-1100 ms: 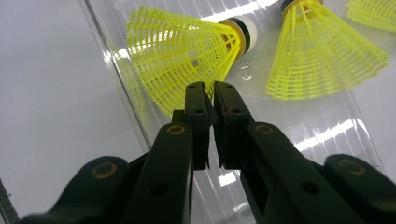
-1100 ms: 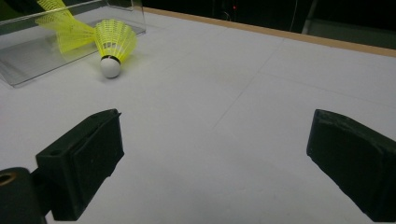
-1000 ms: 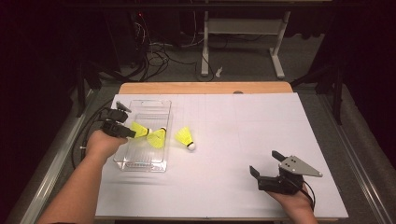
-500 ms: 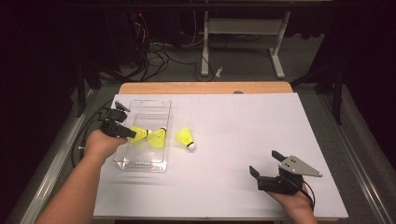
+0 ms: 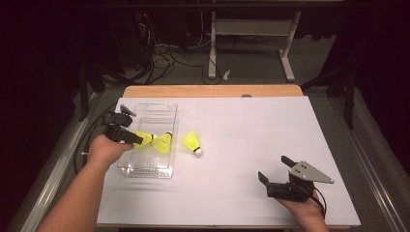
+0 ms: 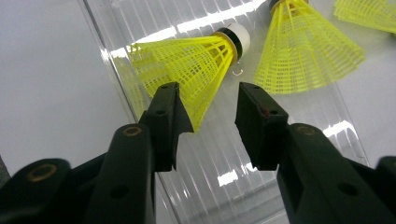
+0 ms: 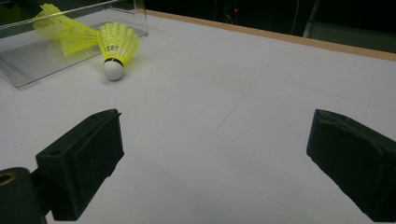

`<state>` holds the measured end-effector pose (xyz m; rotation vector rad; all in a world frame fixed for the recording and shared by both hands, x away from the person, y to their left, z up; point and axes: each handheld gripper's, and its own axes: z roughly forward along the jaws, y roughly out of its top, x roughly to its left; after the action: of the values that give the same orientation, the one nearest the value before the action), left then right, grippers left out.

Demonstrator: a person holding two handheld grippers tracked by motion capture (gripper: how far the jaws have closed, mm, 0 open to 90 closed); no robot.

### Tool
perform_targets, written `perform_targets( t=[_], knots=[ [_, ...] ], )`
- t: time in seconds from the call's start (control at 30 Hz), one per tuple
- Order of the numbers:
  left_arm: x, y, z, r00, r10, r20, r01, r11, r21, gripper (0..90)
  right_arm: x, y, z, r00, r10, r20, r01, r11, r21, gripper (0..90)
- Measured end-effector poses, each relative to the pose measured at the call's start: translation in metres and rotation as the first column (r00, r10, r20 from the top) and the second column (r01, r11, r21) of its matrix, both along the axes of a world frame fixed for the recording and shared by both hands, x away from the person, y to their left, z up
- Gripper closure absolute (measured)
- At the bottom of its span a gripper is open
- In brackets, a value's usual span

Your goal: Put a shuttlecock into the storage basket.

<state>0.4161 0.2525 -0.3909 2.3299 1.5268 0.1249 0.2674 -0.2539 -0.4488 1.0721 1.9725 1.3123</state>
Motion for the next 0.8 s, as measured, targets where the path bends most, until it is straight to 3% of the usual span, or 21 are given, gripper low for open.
perform_targets(
  t=[0.8],
  knots=[
    [-0.006, -0.005, 0.012, 0.9998, -0.017, 0.004, 0.017, 0.9998, 0.008, 49.2, 0.000, 0.001, 0.000, 1.0000, 0.003, 0.002, -0.003, 1.000, 0.001, 4.3]
  ],
)
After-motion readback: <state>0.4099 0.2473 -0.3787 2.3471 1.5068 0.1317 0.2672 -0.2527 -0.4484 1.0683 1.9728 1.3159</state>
